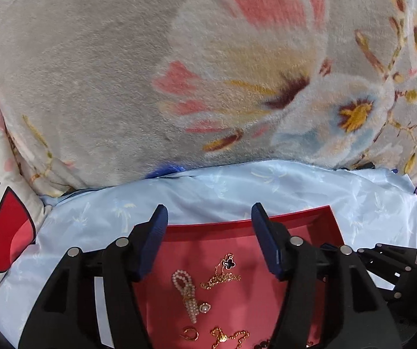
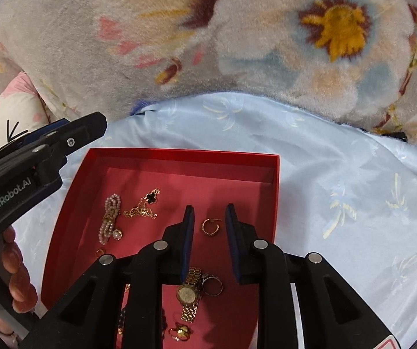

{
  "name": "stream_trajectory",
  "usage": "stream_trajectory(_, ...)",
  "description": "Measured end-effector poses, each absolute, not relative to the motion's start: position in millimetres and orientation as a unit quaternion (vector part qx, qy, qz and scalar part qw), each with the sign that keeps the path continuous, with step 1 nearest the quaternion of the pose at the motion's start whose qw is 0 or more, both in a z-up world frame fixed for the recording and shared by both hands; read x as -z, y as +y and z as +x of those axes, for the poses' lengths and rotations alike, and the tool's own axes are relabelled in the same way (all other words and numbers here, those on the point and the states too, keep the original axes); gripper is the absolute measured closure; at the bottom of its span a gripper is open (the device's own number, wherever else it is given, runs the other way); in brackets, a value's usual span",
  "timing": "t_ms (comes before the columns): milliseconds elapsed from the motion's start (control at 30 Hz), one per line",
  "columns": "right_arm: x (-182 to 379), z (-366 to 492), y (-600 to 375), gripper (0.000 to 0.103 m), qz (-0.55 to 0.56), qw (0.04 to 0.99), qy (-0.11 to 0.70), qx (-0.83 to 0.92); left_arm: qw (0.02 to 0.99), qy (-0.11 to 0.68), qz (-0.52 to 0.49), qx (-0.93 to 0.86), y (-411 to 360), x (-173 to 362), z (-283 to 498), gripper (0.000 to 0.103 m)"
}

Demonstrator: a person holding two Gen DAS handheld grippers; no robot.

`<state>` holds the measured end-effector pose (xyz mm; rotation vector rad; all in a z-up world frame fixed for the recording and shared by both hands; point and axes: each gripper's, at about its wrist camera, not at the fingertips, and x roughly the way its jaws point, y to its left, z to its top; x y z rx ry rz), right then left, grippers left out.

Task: Organize jewelry
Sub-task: 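Lift both open tools out of the red box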

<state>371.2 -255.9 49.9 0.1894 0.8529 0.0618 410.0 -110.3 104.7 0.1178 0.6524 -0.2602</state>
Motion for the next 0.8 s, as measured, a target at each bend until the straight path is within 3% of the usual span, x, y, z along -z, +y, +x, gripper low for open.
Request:
stream_trajectory(133, -67, 341, -252, 0.078, 0.07, 0.916, 0.393, -0.025, 0.943, 0.31, 0.069, 0.099, -100, -114, 391, 0.045)
stream_trajectory(200, -75, 321, -251, 0.07, 0.075, 0.92, 0.385, -0.028, 0.946, 0.305, 0.074, 0.081, -90, -117, 375, 0.045)
stream_trajectory(367, -83, 262, -248, 0.061, 0.08, 0.927, 0.366, -0.015, 0.946, 0.308, 0.089, 0.041, -68, -111, 328, 0.041)
stream_trajectory(667, -59, 170, -226, 0.053, 0.087, 0.933, 0.35, 0.015, 0.943, 0.323, 0.08, 0.018, -40, -72, 239, 0.04)
stream_trajectory(800, -39, 147, -217, 0.05, 0.091, 0.931, 0.352, 0.025, 0.947, 0.31, 0.083, 0.011, -40, -56, 208, 0.032)
